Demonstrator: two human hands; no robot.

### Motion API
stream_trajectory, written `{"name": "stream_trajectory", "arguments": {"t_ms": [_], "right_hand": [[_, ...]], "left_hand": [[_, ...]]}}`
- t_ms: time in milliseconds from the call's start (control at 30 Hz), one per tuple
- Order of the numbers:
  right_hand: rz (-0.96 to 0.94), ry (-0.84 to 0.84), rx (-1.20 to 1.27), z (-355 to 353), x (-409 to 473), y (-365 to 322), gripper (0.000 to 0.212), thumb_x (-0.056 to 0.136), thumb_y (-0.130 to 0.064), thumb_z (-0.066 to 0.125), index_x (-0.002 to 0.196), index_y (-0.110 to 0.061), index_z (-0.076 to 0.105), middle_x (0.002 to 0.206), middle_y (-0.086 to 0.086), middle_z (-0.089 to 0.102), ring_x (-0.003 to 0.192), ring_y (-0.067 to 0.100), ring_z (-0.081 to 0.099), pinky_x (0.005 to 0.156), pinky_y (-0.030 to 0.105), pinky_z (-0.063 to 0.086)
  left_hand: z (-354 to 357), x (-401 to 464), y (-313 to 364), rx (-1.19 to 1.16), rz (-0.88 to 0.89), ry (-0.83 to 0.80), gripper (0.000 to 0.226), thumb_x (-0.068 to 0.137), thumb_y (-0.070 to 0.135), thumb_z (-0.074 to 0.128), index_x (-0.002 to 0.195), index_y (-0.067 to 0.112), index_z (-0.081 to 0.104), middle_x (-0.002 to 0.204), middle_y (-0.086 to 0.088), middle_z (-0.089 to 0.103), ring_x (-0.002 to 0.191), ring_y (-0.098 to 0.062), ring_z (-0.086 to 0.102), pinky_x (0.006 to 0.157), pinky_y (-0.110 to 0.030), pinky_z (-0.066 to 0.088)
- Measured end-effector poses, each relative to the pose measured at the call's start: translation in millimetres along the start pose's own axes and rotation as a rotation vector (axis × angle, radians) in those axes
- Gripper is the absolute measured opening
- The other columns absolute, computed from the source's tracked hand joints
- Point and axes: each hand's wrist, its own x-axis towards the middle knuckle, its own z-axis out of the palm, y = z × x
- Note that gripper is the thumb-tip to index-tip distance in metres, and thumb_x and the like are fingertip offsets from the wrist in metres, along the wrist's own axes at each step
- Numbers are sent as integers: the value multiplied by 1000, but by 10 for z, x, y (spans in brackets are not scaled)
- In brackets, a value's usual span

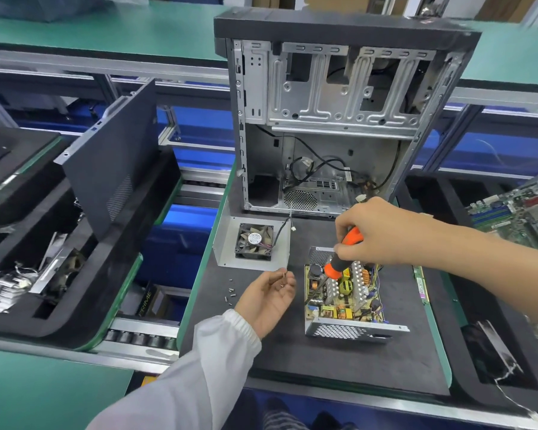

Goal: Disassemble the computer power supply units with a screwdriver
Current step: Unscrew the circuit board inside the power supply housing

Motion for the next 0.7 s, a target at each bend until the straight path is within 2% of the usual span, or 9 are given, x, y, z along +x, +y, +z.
{"name": "stream_trajectory", "arguments": {"t_ms": [100,233,300,367,467,533,600,633,700], "right_hand": [[42,28,188,15,-39,97,12,79,-33,69,78,-24,61,53,-8,64,53,12,65,57,32,58],[104,224,554,120,-154,310,17,74,-21,79,81,-27,65,67,-3,70,48,5,66,44,12,47],[131,330,747,217,-217,414,20,73,-20,81,85,-26,66,64,-7,68,48,6,63,47,14,48],[154,394,904,324,-274,512,20,74,-22,80,88,-23,66,63,-5,65,51,9,58,53,21,50],[139,522,1039,455,-375,646,20,81,-23,75,89,-11,62,77,11,69,57,12,53,60,29,48],[101,622,1055,505,-469,733,23,86,-26,70,86,-6,56,78,7,71,59,13,51,61,29,46],[95,718,1049,535,-575,824,24,90,-29,65,88,-8,53,77,1,71,56,18,54,54,29,45],[105,755,1044,545,-629,873,23,91,-31,63,88,-11,52,77,-1,71,54,20,56,51,30,46],[107,804,1030,569,-722,953,22,90,-38,60,85,-20,49,79,-5,72,52,18,58,48,26,46]], "left_hand": [[93,4,9,-45,-13,-11,15,79,-4,52,93,1,55,74,-15,61,56,-20,62,50,-23,53],[224,60,-10,-32,38,-33,30,72,-13,47,99,-10,61,85,-22,69,68,-27,72,57,-27,59],[307,111,-7,9,132,-39,28,78,-11,44,98,-11,64,90,-21,71,79,-28,73,66,-30,61],[397,179,-23,125,232,-26,24,90,0,44,96,-6,67,81,-11,69,74,-20,70,67,-27,58],[536,265,-77,752,462,45,25,97,11,47,87,6,69,58,6,47,55,-9,41,51,-18,35],[601,313,-150,1340,600,57,19,96,12,55,84,12,70,65,0,60,58,-11,51,53,-19,42],[656,334,-267,1730,618,10,8,92,16,64,86,14,68,82,-15,70,74,-26,63,73,-34,55],[672,337,-339,1870,607,-1,7,90,20,67,84,18,68,81,-13,70,75,-27,63,76,-38,54],[708,344,-484,2075,589,-4,15,86,32,72,73,28,65,66,6,64,63,-14,57,69,-33,52]]}}
